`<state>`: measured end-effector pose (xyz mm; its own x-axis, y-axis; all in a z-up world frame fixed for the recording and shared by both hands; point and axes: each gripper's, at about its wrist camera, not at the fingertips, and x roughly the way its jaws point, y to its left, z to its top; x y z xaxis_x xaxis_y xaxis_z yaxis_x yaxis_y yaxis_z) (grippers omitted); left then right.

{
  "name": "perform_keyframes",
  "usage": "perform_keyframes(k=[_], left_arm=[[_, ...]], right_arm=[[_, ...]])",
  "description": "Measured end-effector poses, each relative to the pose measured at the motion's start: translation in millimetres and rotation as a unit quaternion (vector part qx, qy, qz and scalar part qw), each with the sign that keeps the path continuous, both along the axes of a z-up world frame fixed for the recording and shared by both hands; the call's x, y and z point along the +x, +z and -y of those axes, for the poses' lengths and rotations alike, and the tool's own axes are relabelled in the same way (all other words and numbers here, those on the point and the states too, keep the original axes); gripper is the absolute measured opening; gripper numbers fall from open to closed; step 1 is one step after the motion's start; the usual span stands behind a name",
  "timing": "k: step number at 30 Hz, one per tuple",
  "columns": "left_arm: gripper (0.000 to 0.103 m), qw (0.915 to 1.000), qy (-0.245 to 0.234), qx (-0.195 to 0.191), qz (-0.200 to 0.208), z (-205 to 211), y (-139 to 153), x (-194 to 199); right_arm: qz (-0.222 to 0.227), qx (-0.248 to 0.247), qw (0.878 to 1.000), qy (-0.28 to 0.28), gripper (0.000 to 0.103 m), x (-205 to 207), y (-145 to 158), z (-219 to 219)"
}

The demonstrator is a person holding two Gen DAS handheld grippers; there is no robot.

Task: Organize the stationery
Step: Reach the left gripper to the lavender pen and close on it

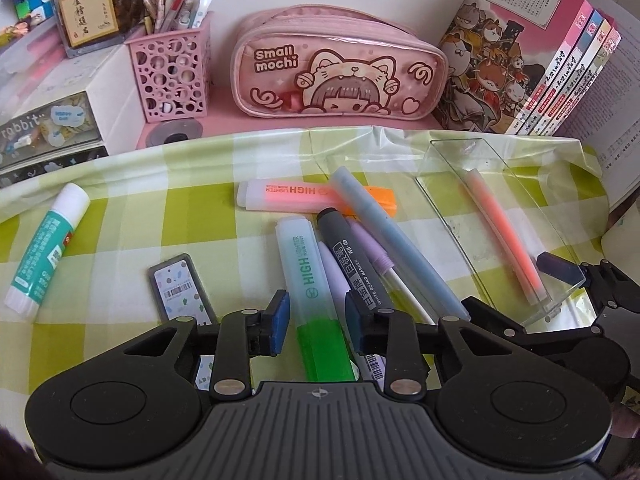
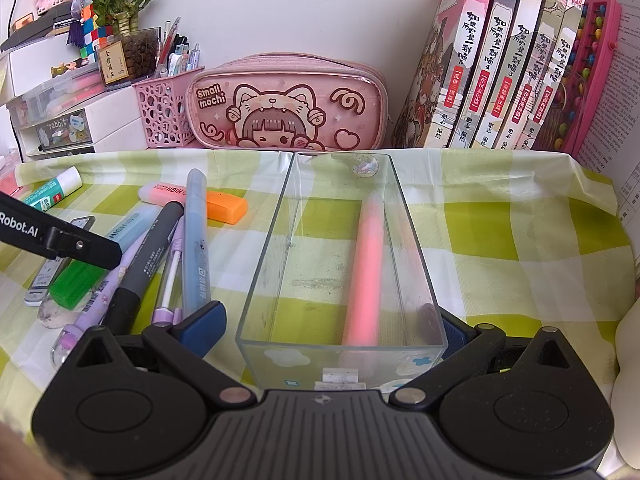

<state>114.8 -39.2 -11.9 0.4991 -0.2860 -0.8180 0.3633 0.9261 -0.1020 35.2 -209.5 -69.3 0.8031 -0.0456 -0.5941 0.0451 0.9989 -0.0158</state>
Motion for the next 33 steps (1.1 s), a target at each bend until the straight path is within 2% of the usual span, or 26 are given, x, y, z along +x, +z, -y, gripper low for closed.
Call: perform_keyframes(k=[11,25,32,33], left_arm=[[0.023,1.0,0.006,-0.005,0.002,-2.3,7.7,1.8],[0.02,0.9977,0.012,-0.067,0.003,-1.4,30.3,5.7],[0.018,0.9963,0.007,-0.084,0.012,5.8,37.6,2.4],[0.0,0.9962,0.006,-0.086,0.012,6.7,38.5,2.1]], right_arm=[[0.0,0.0,1.0,0.0,0.102,0.0,0.1,0.0],[0.0,0.0,1.0,0.0,0.102,-0.1,-0.1,0.2],[0.0,0.0,1.0,0.001,0.102,-0.3,0.1,0.2],[0.0,0.0,1.0,0.001,0.102,-0.3,0.1,0.1]])
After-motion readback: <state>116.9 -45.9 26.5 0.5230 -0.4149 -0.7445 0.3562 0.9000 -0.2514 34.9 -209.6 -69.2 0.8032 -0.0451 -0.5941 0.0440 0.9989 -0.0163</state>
